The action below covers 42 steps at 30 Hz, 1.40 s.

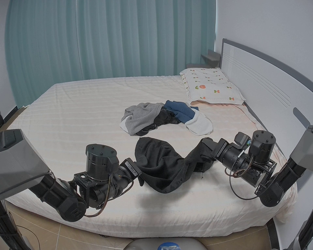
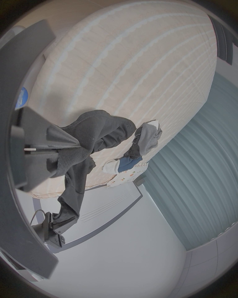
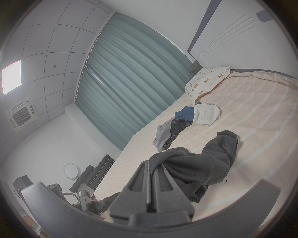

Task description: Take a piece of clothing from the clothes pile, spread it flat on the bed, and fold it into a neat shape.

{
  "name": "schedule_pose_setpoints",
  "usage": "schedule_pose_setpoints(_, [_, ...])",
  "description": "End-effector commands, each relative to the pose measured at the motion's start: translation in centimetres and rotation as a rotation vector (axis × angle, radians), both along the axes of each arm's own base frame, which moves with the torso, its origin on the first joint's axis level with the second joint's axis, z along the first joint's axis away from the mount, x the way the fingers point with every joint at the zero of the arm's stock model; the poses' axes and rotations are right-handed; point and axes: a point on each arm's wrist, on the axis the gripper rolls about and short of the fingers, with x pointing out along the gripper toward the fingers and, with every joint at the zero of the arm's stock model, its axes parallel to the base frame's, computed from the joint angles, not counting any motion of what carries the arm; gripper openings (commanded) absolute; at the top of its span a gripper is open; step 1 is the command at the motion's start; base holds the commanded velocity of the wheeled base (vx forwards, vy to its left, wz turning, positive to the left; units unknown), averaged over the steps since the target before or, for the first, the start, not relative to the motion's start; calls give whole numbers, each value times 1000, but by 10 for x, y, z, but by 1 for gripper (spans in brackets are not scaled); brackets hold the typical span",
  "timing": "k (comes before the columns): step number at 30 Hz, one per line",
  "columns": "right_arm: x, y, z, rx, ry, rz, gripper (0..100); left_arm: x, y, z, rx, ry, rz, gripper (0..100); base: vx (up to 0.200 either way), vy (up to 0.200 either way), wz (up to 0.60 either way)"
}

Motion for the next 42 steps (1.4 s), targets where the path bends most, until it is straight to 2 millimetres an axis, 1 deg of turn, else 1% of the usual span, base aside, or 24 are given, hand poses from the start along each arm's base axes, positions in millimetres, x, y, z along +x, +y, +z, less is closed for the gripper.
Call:
schedule_pose_setpoints(1, [0, 0, 0, -1, 0, 1, 0, 7, 5, 1, -1, -2, 25, 0, 0, 200, 0])
schedule_pose_setpoints(11, [2, -1, 0, -5, -6, -10, 0, 9, 11, 5, -1, -19, 42, 0, 0, 200, 0])
schedule_pose_setpoints(16, [6, -5, 1, -29, -22, -52, 0, 8, 13, 12, -6, -38, 44, 0, 0, 200, 0])
schedule_pose_setpoints(21, [17, -3, -6, -91, -39, -135, 0, 10, 16, 13, -6, -45, 56, 0, 0, 200, 0])
schedule_pose_setpoints(26, [24, -2, -2, -118, -79, -219, 0, 9, 17, 18, -4, -62, 57, 0, 0, 200, 0])
schedule_pose_setpoints(33, [25, 0, 2, -97, -114, -230, 0, 9, 19, 21, -8, -69, 63, 0, 0, 200, 0])
schedule_pose_setpoints(35, [27, 0, 11, -49, -169, -231, 0, 10, 21, 23, -4, -77, 68, 0, 0, 200, 0])
schedule_pose_setpoints(37, [27, 0, 14, -32, -193, -230, 0, 11, 27, 28, 9, -100, 74, 0, 0, 200, 0])
schedule_pose_setpoints(42, [30, 2, 7, -37, -186, -229, 0, 10, 28, 30, 13, -108, 75, 0, 0, 200, 0])
